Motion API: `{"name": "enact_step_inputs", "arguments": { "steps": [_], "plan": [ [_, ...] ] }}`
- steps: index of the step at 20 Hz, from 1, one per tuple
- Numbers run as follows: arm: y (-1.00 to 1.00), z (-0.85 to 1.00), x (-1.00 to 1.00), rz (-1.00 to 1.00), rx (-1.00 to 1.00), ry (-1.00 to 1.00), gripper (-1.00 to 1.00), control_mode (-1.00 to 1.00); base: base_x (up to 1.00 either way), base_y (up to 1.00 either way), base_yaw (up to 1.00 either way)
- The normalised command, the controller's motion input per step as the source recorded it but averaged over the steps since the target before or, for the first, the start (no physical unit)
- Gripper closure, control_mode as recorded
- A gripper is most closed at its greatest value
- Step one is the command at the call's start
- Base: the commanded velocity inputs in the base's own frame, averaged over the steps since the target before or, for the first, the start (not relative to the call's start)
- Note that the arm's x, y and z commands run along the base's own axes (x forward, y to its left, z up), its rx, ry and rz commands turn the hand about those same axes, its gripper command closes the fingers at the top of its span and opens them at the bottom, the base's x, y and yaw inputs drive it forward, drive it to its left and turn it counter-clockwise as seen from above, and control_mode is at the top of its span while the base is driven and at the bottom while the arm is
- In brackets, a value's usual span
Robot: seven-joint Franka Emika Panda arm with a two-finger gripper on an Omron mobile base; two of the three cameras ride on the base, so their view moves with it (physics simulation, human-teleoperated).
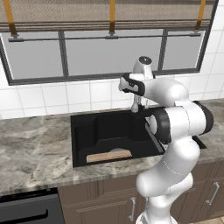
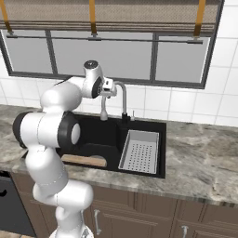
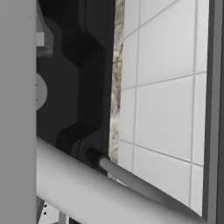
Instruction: Turn on the sink faucet with hot water and rinse the cutting board for ten seconds, then turn off the faucet. Push the cutting board to reach the water if necessary.
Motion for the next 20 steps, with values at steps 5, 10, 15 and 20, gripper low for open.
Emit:
{"name": "enact_step_inputs", "arguments": {
  "steps": [5, 10, 15, 20],
  "plan": [
    [0.37, 0.0, 0.26, 0.0, 0.0, 0.0, -1.0, -1.0, 0.0, 0.0, 0.0],
    [0.31, 0.0, 0.25, 0.0, 0.0, 0.0, -1.0, -1.0, 0.0, 0.0, 0.0],
    [0.26, 0.0, 0.25, 0.0, 0.0, 0.0, -1.0, -1.0, 0.0, 0.0, 0.0],
    [0.16, 0.0, 0.16, 0.0, 0.0, 0.0, -1.0, -1.0, 0.0, 0.0, 0.0]
  ]
}}
